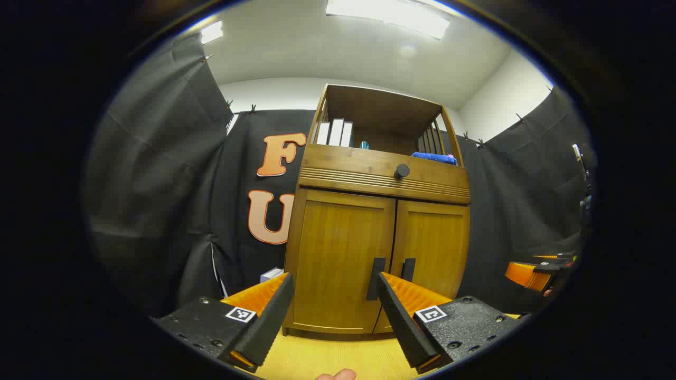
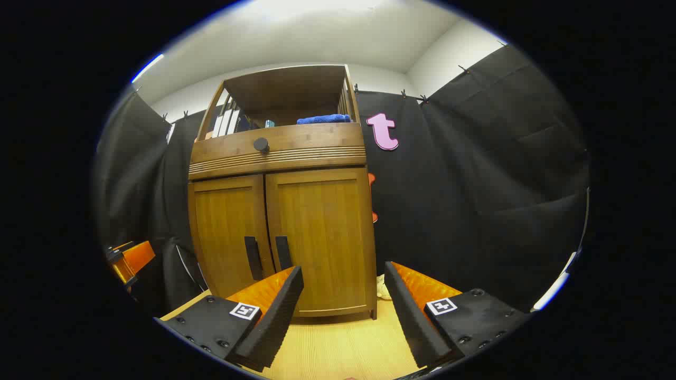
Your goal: Open the right door of the double-door shoe cabinet with the right hand, and open the left door with the left hand.
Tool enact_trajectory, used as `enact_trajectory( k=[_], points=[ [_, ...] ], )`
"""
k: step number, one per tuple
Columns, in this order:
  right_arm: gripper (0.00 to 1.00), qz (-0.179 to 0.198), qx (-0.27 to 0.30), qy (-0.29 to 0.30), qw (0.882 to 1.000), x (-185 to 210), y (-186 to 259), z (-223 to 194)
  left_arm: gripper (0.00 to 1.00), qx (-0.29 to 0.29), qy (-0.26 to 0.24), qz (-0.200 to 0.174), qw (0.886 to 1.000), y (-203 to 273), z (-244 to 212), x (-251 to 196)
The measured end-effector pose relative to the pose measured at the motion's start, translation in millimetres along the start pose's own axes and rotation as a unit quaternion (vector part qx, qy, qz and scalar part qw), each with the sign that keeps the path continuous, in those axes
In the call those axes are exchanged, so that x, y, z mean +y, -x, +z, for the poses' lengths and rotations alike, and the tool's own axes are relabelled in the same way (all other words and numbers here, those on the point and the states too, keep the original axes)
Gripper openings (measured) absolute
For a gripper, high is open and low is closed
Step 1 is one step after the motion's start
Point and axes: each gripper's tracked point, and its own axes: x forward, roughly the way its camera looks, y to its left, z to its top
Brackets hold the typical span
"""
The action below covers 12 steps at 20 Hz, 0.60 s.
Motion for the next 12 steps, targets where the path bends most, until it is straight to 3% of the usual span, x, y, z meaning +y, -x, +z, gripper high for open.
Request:
enact_trajectory(
  k=[12],
  points=[
    [0.99,0.007,-0.003,0.008,1.000,10.9,-5.8,0.6,0.92,0.005,0.008,0.008,1.000,-3.2,-0.8,11.8]
  ],
)
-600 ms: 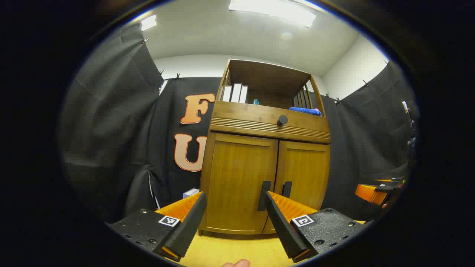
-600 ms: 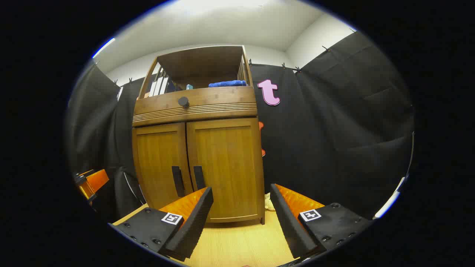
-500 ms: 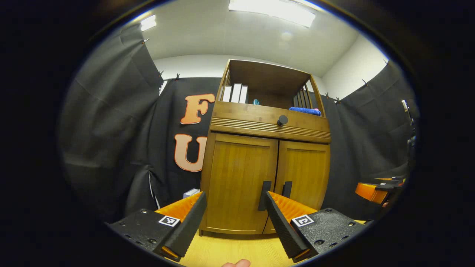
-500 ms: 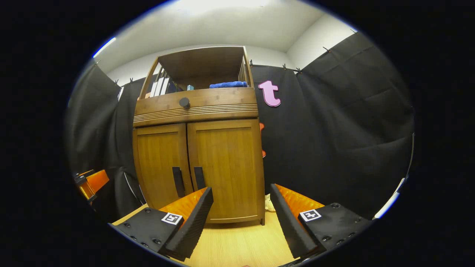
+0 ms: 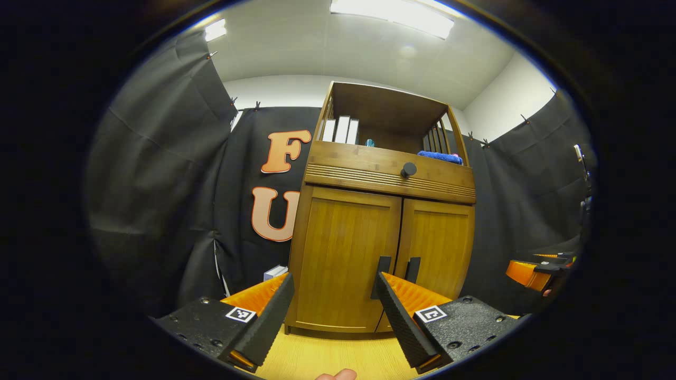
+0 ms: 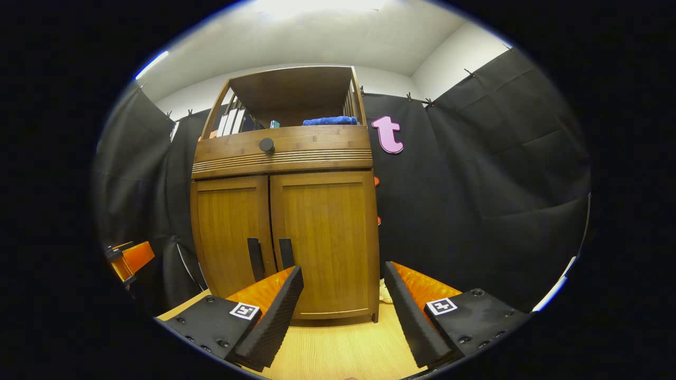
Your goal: Open the right door of the double-door shoe cabinet with the right hand, and open the left door with the left hand.
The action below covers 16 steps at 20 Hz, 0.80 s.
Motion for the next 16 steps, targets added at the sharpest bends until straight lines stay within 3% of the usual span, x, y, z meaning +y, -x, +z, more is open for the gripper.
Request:
enact_trajectory(
  k=[13,16],
  points=[
    [0.99,0.019,-0.007,0.009,1.000,14.4,-11.4,4.6,0.95,-0.013,-0.007,0.009,1.000,-9.7,5.9,8.9],
    [0.99,0.037,-0.006,0.012,0.999,25.0,-19.9,3.8,0.95,-0.014,-0.005,0.011,1.000,-12.4,5.5,10.5]
  ],
)
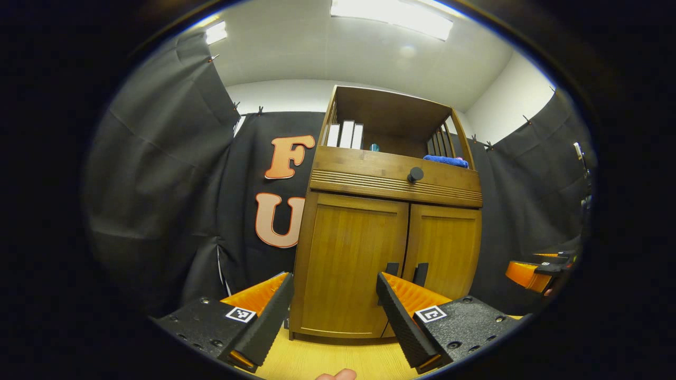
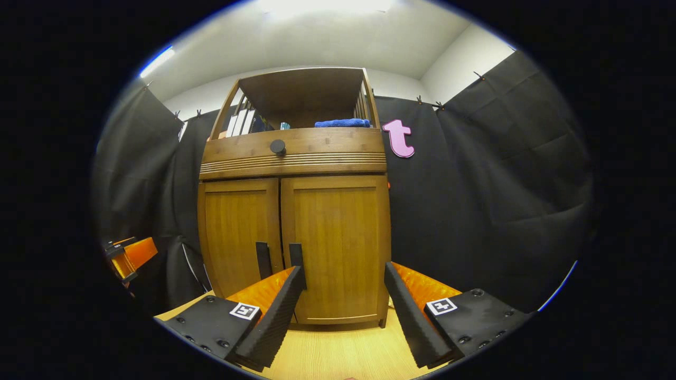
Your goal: Open the right door of the double-door shoe cabinet with the right hand, and open the left door with the left hand.
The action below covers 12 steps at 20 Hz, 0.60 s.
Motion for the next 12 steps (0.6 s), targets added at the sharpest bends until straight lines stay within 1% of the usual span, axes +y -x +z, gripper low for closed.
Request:
enact_trajectory(
  k=[3,4,5,10,11,12],
  points=[
    [0.99,0.032,0.021,-0.008,0.999,12.8,-14.3,-7.1,0.95,-0.004,-0.002,0.002,1.000,-5.6,-0.4,1.5],
    [0.99,0.041,0.021,-0.013,0.999,18.1,-21.6,-6.5,0.92,-0.005,-0.001,0.002,1.000,-6.6,-0.5,1.6],
    [0.99,0.048,0.020,-0.016,0.999,22.4,-29.1,-5.9,0.95,-0.007,-0.001,0.003,1.000,-7.7,0.1,2.5],
    [0.99,0.074,0.026,-0.005,0.997,51.7,-79.1,-16.4,0.95,-0.007,-0.004,0.008,1.000,-10.1,-2.4,7.2],
    [0.99,0.079,0.033,-0.004,0.996,57.7,-90.1,-22.2,0.92,-0.009,-0.006,0.009,1.000,-11.6,-1.4,8.0],
    [0.99,0.086,0.039,-0.004,0.996,65.0,-103.6,-27.6,0.92,-0.010,-0.007,0.011,1.000,-13.4,-0.9,10.0]
  ],
)
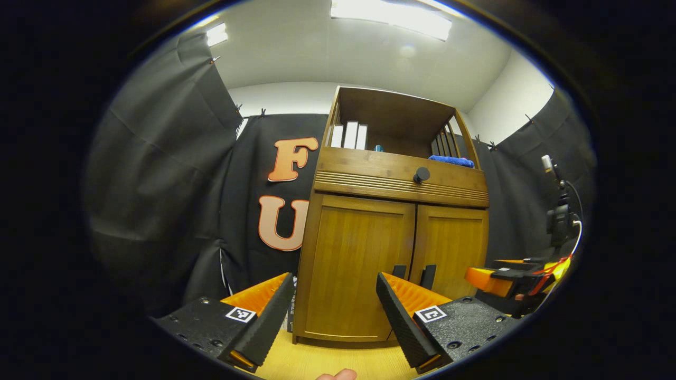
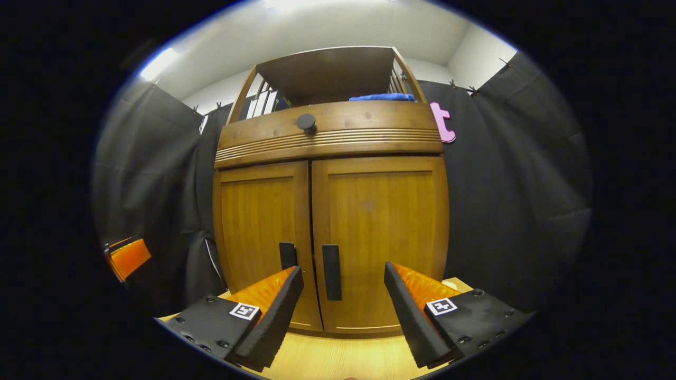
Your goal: Open the right door of the double-door shoe cabinet with the right hand, and open the left door with the left hand.
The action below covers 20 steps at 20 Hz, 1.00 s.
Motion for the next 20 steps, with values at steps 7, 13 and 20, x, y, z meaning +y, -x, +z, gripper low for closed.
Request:
enact_trajectory(
  k=[7,13,20],
  points=[
    [0.99,-0.020,0.016,0.020,0.999,-2.9,-90.8,-19.3,0.95,0.004,0.006,0.014,1.000,2.3,-6.1,11.6],
    [0.99,-0.038,0.041,0.039,0.998,-4.8,-137.6,-34.2,0.95,-0.005,0.004,0.024,1.000,3.3,-2.0,15.0],
    [0.99,-0.050,0.055,0.048,0.996,-8.9,-154.5,-45.5,0.95,-0.002,0.009,0.018,1.000,3.8,-5.2,8.6]
  ],
)
